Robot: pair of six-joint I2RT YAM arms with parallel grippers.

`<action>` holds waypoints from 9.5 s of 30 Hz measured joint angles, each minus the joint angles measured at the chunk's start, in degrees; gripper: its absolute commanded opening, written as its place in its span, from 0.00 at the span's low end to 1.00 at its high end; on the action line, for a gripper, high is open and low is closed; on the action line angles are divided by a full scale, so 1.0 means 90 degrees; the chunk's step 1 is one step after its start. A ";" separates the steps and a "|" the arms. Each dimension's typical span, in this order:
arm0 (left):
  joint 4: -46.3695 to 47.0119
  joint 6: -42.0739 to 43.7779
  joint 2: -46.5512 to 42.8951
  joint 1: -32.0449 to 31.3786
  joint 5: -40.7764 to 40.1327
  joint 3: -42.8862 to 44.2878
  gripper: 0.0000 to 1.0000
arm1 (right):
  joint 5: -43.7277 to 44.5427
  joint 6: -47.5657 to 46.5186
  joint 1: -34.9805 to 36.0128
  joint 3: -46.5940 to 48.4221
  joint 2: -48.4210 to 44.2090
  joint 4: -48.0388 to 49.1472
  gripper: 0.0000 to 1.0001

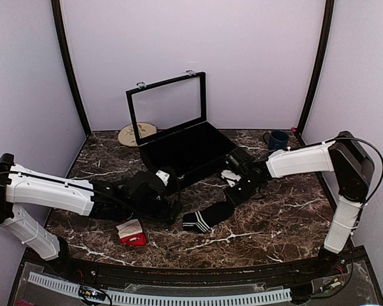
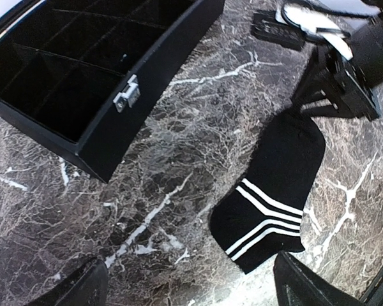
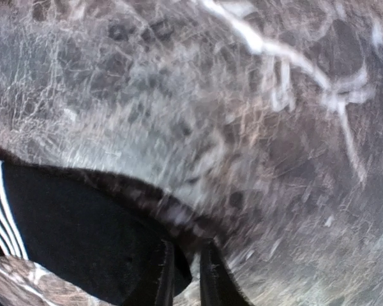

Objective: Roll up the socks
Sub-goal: Flatten out the sock at the center of the board, then roll the sock at the center of the board.

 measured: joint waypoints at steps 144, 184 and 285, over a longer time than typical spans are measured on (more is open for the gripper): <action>0.0804 0.2115 -0.0697 0.1192 0.2446 -0.1003 0.99 | -0.1270 0.3650 0.1996 -0.1700 -0.0474 0.3082 0.00; 0.4952 0.8757 0.1302 -0.0646 0.1557 -0.1872 0.76 | -0.2900 0.5042 0.1367 -0.2416 -0.0886 0.3701 0.00; -0.2633 0.7597 0.3789 -0.0296 0.3679 0.3597 0.00 | -0.1933 0.3631 0.1185 -0.3026 -0.2994 0.1200 0.40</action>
